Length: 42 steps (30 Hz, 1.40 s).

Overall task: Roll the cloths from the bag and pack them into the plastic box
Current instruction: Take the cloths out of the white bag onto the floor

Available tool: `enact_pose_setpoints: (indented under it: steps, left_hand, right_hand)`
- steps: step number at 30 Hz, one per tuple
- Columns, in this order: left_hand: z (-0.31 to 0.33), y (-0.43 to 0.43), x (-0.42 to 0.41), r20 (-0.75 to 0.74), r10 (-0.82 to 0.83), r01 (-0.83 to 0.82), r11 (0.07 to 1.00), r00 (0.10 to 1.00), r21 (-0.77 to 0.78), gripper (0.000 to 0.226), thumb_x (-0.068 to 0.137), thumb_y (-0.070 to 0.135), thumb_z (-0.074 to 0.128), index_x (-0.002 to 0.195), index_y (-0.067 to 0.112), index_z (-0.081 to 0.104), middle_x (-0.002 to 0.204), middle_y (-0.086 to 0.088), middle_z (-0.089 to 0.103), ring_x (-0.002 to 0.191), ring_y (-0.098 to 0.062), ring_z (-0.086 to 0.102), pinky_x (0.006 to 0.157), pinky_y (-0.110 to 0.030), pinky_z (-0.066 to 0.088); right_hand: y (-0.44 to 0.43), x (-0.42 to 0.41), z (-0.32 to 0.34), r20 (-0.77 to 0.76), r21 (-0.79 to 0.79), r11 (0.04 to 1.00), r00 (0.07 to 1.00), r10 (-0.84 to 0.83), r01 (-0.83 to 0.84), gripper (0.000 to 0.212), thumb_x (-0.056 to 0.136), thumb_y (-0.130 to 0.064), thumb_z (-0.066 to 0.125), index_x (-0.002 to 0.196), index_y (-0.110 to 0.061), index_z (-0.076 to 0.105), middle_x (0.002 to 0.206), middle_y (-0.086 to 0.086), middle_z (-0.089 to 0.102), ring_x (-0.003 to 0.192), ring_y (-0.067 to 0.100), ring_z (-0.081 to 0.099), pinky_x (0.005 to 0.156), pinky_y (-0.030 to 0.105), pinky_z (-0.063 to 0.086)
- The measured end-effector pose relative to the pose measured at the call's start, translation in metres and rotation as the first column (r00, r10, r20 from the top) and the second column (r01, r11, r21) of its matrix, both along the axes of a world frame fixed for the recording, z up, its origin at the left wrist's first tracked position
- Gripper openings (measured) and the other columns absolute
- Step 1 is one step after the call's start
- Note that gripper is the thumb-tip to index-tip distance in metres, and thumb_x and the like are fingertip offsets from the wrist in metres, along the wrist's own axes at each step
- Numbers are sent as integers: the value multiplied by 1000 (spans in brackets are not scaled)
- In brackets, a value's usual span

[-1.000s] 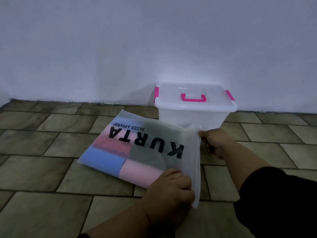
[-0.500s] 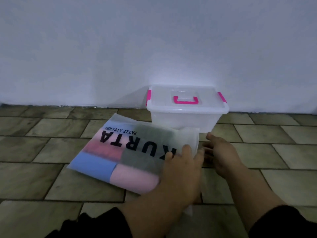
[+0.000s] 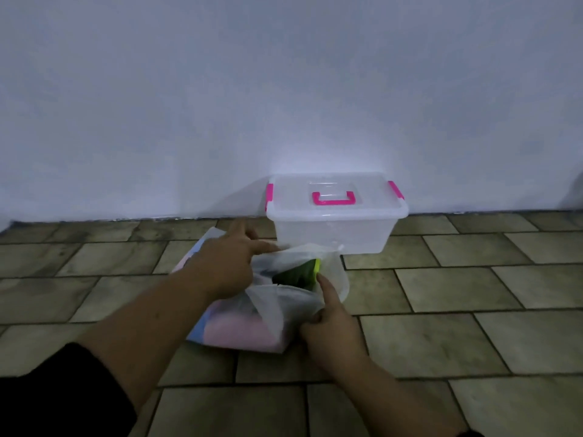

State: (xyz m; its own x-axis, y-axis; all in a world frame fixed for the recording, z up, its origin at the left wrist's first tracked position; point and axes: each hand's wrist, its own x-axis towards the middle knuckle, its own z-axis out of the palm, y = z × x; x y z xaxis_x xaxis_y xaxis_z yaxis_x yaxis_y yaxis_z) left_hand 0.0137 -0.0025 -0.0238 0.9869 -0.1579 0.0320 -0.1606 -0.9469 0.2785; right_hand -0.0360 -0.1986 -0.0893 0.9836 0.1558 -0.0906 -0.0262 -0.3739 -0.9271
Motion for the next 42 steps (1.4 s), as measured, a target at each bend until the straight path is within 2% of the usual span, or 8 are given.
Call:
enact_pose_setpoints:
  steps: [5, 10, 15, 22, 28, 33, 37, 42]
  left_hand:
    - [-7, -6, -11, 73, -155, 151, 987, 985, 62, 73, 81, 12, 51, 133, 60, 33, 135, 10, 30, 114, -20, 42, 94, -34, 34]
    - [-16, -27, -6, 79, -220, 162, 876, 972, 454, 63, 87, 33, 46, 143, 47, 21, 159, 7, -10, 145, -26, 2, 108, -67, -10]
    - [-27, -32, 12, -6, -21, 22, 936, 1000, 352, 75, 78, 77, 19, 145, 44, 18, 160, 5, -6, 146, -29, 3, 103, -71, -9]
    - [-31, -11, 33, -230, -39, 45, 999, 972, 20, 70, 87, 35, 51, 148, 42, 17, 159, 4, 16, 142, -24, 24, 114, -43, 25]
    - [-46, 8, 3, -110, -5, 6, 1000, 994, 9, 67, 87, 42, 49, 146, 46, 17, 158, 10, 19, 131, -18, 40, 107, -39, 36]
    - [-64, 4, -13, -2, 97, -97, 994, 995, -57, 64, 89, 45, 43, 145, 48, 14, 158, 11, 17, 129, -17, 40, 104, -39, 38]
    - [-71, -6, -14, -43, 91, -97, 981, 995, -167, 64, 90, 50, 44, 145, 49, 12, 160, 8, 5, 141, -21, 22, 111, -43, 26]
    - [-76, -2, -19, -56, 63, -72, 980, 996, -183, 75, 82, 62, 47, 144, 53, 7, 159, 13, -5, 144, -20, 14, 114, -43, 22]
  right_hand:
    - [-11, -13, -7, -4, -167, 981, 995, 104, -103, 24, 83, -16, 58, 88, -40, 56, 74, -10, 65, 65, -3, 58, 53, 14, 44]
    - [-50, -18, -13, -12, -417, 886, 976, 216, -201, 26, 83, -26, 63, 64, -40, 52, 70, -8, 64, 69, 1, 60, 62, 17, 43]
    - [-62, -16, -11, -31, -351, 921, 986, 166, -167, 30, 87, -42, 61, 67, -19, 64, 72, 5, 64, 66, 4, 60, 60, 18, 42]
    - [-41, 10, -16, -9, -388, 922, 1000, 14, -17, 13, 79, -19, 62, 80, -32, 64, 77, -12, 67, 70, -1, 59, 55, 6, 40]
    - [-50, 21, -18, -14, -440, 894, 996, 85, -83, 12, 75, -23, 64, 82, -33, 62, 75, -10, 65, 67, 1, 58, 56, 10, 42]
    - [-28, 36, 6, 445, -459, 888, 863, 240, -10, 35, 71, -34, 71, 104, -37, 59, 92, -25, 45, 82, -3, 47, 69, 7, 33]
    - [-5, 62, 19, 338, -538, 830, 866, 370, -145, 51, 73, -42, 72, 117, -39, 46, 117, -16, 51, 103, 3, 47, 87, 17, 40]
    - [-3, 70, 21, 306, -584, 802, 881, 360, -125, 46, 72, -41, 73, 108, -36, 45, 106, -9, 58, 94, 13, 55, 72, 26, 44]
